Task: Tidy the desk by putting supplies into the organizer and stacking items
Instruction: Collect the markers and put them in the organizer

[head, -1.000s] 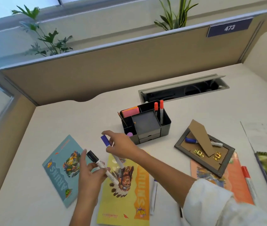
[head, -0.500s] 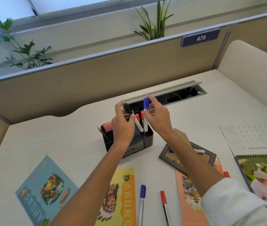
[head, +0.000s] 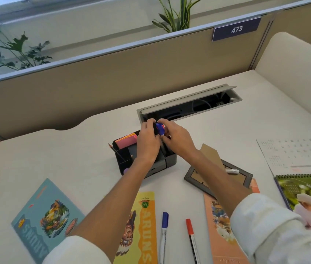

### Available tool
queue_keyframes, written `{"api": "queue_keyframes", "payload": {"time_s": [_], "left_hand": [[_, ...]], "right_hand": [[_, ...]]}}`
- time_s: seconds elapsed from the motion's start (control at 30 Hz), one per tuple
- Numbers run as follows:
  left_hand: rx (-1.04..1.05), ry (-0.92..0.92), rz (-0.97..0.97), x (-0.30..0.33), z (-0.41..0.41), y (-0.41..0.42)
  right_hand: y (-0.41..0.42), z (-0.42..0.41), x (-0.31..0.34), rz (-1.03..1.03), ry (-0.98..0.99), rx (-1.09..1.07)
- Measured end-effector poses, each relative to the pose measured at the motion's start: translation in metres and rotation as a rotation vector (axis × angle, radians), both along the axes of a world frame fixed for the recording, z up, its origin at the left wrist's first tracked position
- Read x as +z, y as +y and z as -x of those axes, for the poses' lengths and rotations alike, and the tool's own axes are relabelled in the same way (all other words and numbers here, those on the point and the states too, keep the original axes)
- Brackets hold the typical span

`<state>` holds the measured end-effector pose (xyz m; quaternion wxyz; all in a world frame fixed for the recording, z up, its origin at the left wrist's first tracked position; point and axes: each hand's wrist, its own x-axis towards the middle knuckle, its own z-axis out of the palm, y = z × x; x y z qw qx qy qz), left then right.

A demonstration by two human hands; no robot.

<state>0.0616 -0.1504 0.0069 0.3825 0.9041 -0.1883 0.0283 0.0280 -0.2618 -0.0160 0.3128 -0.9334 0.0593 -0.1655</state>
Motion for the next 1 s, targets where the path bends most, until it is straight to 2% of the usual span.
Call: {"api": "queue_keyframes", "payload": {"time_s": [0.13, 0.37, 0.5, 0.6, 0.77, 1.0], "left_hand": [[-0.039, -0.013, -0.051, -0.006, 0.002, 0.004], [-0.001, 0.036, 0.03, 0.006, 0.006, 0.001], [-0.002, 0.089, 0.027, 0.007, 0.009, -0.002], [0.002, 0.096, -0.013, 0.006, 0.008, -0.006], [-0.031, 0.03, -0.054, 0.009, 0.001, -0.007], [-0.054, -0.005, -0.039, 0.005, 0.005, 0.003]], "right_hand": [[0.003, 0.004, -0.002, 0.02, 0.001, -0.004], [0.005, 0.013, -0.002, -0.075, 0.009, -0.113], [0.001, 0.02, 0.002, -0.086, 0.078, -0.131], [0.003, 0.018, 0.004, -0.009, 0.144, -0.118], [0.005, 0.006, 0.016, 0.105, 0.073, -0.1], [0.006, 0.018, 0.011, -0.025, 0.102, -0.174]]}}
